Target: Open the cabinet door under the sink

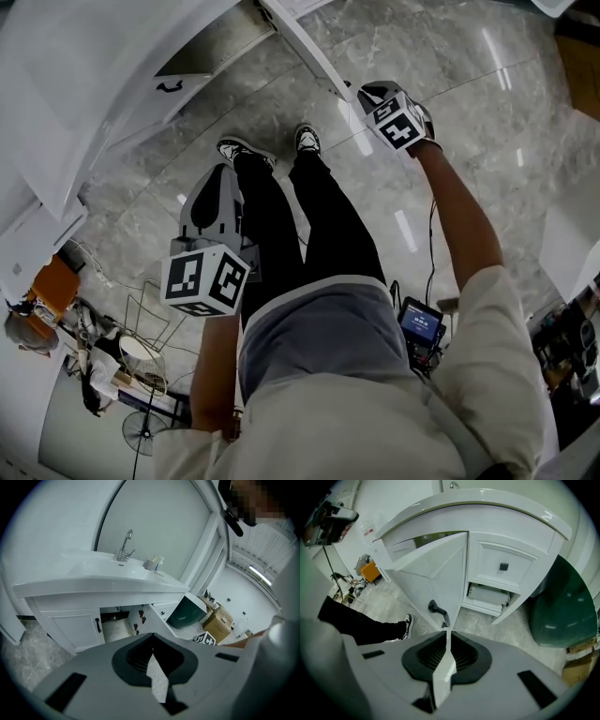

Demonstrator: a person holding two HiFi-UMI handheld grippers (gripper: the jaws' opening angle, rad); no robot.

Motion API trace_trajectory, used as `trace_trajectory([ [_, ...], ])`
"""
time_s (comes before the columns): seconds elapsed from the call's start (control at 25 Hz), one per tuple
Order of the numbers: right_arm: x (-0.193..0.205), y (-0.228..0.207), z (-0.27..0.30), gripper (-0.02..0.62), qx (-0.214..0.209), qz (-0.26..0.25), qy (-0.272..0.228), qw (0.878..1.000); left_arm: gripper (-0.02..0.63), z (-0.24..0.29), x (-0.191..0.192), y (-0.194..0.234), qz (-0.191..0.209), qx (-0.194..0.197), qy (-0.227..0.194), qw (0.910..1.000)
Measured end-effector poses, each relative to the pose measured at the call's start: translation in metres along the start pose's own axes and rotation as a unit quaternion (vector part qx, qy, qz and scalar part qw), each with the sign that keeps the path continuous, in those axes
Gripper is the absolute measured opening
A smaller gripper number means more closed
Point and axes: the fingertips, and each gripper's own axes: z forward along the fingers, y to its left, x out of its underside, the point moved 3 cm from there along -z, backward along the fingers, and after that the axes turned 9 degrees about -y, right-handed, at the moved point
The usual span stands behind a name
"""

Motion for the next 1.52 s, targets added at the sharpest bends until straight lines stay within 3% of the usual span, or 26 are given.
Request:
trace_trajectory([
  [0.44, -0.016, -0.006, -0.042, 0.028, 0.031, 0.074, -0.036, 0.996, 0.000, -0.012, -0.010, -0.006, -0.008, 0.009, -0.020, 0.9997],
  [1.16, -0.058, 0.003, -0.108, 0.014, 0.074, 0.123, -0.078, 0.987, 0.000, -0.035, -0.041, -0.005, -0.020, 0.005, -0.057, 0.9981],
  [1.52, -0.095, 0.021, -0.135, 0.012, 0.060, 0.149, -0.126, 0.979, 0.000, -0.044, -0.059, -0.002, -0.020, 0.002, -0.077, 0.9969],
])
